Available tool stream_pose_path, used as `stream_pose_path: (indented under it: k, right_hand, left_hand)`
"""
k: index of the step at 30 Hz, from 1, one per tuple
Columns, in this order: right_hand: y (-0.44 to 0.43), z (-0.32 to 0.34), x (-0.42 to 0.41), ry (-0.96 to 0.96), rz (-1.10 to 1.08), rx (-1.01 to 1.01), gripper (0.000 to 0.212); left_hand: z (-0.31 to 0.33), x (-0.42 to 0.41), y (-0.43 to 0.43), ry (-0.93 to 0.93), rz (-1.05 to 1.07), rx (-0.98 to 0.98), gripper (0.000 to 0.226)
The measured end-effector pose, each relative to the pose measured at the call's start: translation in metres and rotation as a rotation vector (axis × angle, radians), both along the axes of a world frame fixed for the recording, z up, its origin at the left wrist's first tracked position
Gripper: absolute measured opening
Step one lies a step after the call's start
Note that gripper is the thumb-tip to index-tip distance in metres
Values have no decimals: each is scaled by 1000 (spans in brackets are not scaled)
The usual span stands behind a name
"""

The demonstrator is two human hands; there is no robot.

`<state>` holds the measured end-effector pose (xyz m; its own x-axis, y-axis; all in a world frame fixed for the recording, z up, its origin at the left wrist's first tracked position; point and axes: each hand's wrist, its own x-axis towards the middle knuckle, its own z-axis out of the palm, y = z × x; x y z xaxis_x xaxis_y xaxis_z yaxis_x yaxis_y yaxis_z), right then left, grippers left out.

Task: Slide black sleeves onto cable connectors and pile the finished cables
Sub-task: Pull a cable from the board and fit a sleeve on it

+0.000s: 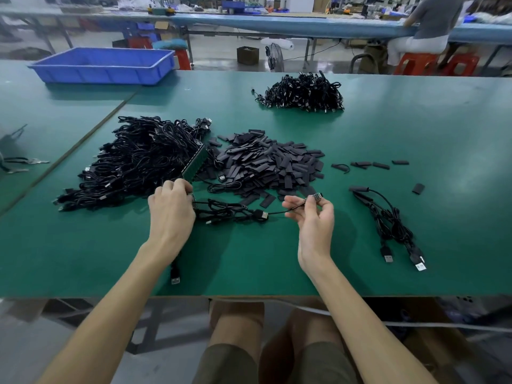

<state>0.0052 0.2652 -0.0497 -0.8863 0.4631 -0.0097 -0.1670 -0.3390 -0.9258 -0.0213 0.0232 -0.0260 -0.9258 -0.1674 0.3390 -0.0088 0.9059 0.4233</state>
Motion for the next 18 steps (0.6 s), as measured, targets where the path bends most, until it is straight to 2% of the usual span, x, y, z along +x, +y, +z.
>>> stream_pose_path:
  k: [1,3,5,7,10,13,16,18]
  right_hand:
    - [-1,0,0,0,18,11,9]
    - [-2,0,0,-6,29,43,8]
    - [-1,-1,0,-14,26,70,8]
    - [-1,-2,0,-17,23,90,10]
    - [0,-3,0,-27,9,102,15]
    - [2,-6,-1,-42,-13,104,18]
    - [2,-6,-1,-51,-12,101,18]
    - [2,-6,0,-52,3,105,15]
  left_hand:
    - [0,1,3,23,-35,-19,23]
    - [4,4,11,18,-232,-33,30]
    - [6,2,21,-102,-462,-34,38]
    - [3,0,28,-199,-583,-5,37]
    - [-6,1,29,-200,-571,138,33]
    - [-11,0,20,-121,-495,292,52]
    - [-10,-3,9,-208,-492,240,63]
    - [-8,-4,5,-258,-499,130,55]
